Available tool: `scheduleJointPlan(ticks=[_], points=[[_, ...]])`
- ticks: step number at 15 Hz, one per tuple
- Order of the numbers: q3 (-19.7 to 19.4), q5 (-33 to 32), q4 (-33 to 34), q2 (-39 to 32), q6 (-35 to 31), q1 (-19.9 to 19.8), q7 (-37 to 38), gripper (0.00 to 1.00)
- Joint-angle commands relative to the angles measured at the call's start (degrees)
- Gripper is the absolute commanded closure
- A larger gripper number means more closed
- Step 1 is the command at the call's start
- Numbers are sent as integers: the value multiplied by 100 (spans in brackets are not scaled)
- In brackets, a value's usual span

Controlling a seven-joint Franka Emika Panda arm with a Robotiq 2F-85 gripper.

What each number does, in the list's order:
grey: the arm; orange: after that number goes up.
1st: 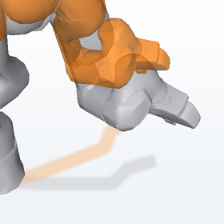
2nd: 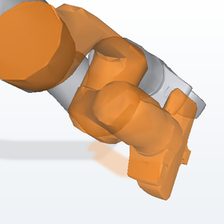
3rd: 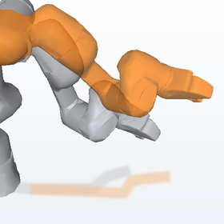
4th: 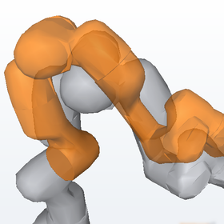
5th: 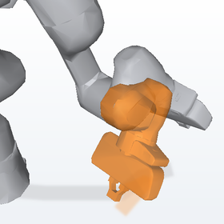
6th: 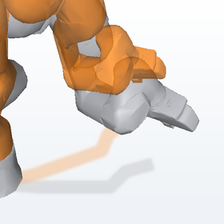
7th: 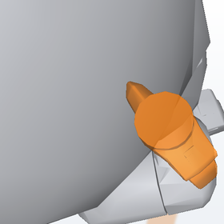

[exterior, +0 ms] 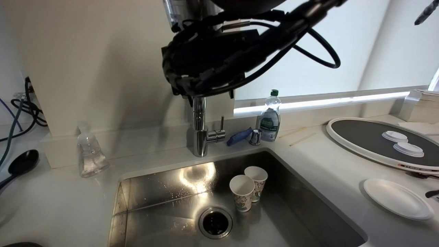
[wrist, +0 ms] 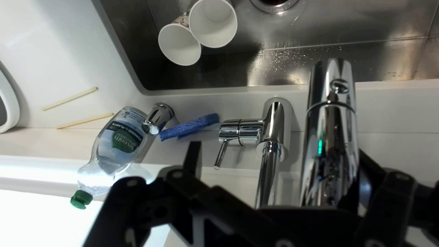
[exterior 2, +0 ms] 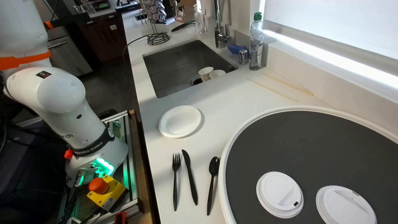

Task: Push the faucet to the right then remove the coffee cups from the sink.

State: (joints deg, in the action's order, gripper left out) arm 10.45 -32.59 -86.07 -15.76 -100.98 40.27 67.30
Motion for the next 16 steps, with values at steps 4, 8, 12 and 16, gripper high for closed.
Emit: scheduleJointPlan(ticks=[4, 8, 12, 16], points=[[66, -147, -801, 572, -64, -507, 9, 0], [193, -145, -1147, 761, -206, -784, -22, 0], [333, -146, -1399, 946, -169, -1069, -124, 0], [433, -259, -1555, 1049, -159, -1384, -252, 0]])
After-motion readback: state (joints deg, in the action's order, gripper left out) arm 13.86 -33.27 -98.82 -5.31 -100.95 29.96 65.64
